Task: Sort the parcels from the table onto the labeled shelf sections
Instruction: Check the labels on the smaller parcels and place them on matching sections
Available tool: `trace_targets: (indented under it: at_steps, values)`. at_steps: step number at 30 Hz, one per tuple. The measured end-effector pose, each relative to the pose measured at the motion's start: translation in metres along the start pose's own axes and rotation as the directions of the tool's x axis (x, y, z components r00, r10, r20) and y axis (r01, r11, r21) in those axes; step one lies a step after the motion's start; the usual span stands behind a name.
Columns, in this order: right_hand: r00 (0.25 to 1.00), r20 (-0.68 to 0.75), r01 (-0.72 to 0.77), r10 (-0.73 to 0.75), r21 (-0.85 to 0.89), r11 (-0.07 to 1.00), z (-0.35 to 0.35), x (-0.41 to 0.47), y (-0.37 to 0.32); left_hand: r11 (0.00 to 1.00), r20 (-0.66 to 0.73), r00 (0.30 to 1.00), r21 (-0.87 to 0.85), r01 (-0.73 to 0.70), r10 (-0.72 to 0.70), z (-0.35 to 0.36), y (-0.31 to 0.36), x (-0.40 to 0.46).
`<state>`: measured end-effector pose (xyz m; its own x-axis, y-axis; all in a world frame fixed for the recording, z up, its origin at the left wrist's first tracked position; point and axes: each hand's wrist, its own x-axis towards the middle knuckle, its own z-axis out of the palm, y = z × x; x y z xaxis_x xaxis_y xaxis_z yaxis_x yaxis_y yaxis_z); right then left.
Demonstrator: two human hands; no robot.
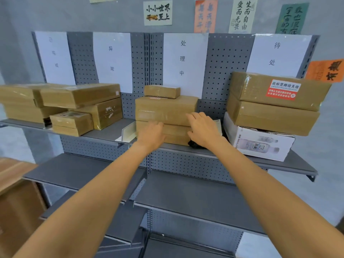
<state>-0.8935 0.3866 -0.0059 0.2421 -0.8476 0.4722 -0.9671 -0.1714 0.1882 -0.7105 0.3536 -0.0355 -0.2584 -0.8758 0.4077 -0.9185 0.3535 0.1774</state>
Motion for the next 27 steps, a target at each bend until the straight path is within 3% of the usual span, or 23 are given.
trace_targets:
  at_steps: [4,9,19,27]
  values:
    - [0.999,-0.003,0.034,-0.034,0.014,0.999,-0.016,-0.001,-0.052,0.970,-0.100,0.993,0.241,-0.036,0.062,-0.026,-0.052,-0.033]
    - [0.995,0.030,0.093,-0.095,0.071,0.993,-0.027,-0.010,-0.142,0.915,-0.092,0.993,0.402,-0.028,0.071,-0.066,-0.123,-0.095]
    - [0.954,-0.012,0.297,-0.300,0.179,0.938,-0.053,-0.019,-0.357,0.866,-0.083,0.976,0.451,0.218,-0.203,-0.150,-0.279,-0.251]
    - [0.826,-0.119,0.558,-0.550,0.297,0.775,-0.086,-0.018,-0.547,0.746,-0.210,0.889,0.486,0.455,-0.406,-0.219,-0.401,-0.398]
